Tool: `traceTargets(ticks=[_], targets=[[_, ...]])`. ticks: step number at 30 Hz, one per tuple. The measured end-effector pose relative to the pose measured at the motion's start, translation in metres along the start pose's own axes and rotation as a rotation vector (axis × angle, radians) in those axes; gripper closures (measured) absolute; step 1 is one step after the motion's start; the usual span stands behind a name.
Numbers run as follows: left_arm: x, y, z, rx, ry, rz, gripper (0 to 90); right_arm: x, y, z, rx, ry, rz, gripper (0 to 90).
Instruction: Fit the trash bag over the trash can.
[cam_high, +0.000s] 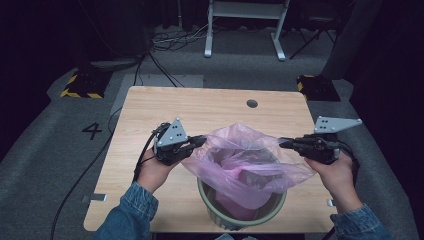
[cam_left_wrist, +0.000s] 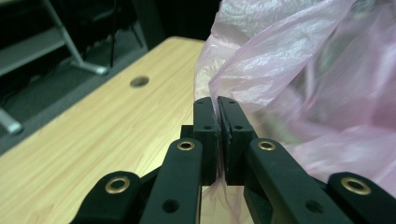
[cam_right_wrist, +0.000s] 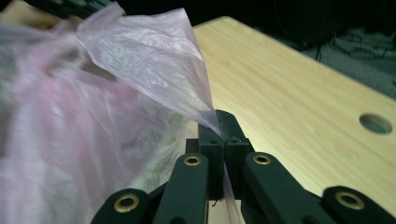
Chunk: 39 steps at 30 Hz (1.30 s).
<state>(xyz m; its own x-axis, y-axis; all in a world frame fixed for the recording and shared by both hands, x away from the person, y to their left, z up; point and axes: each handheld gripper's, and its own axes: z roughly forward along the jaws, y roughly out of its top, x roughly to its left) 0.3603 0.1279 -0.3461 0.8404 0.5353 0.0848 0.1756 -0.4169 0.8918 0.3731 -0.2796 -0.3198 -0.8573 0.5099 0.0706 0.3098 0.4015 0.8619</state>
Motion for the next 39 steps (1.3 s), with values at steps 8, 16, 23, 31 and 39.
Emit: traceTargets(ticks=[8,16,23,31,39], targets=[[0.009,-0.022,0.022,0.143,0.003,-0.058,88.1,-0.013,-0.021,0.025,0.111,-0.009,0.078,90.0],[-0.003,-0.050,0.027,0.242,-0.041,-0.052,89.0,-0.009,-0.055,0.036,0.208,0.044,0.124,90.0],[-0.009,-0.068,0.014,0.145,-0.077,-0.099,84.3,0.005,-0.079,0.033,0.183,0.092,0.131,89.7],[0.003,-0.063,-0.028,-0.070,-0.052,-0.161,46.2,-0.001,-0.075,-0.004,-0.065,-0.085,0.081,47.0],[-0.010,-0.040,-0.051,-0.140,-0.068,-0.090,38.7,0.007,-0.059,-0.043,-0.165,-0.128,0.013,45.4]])
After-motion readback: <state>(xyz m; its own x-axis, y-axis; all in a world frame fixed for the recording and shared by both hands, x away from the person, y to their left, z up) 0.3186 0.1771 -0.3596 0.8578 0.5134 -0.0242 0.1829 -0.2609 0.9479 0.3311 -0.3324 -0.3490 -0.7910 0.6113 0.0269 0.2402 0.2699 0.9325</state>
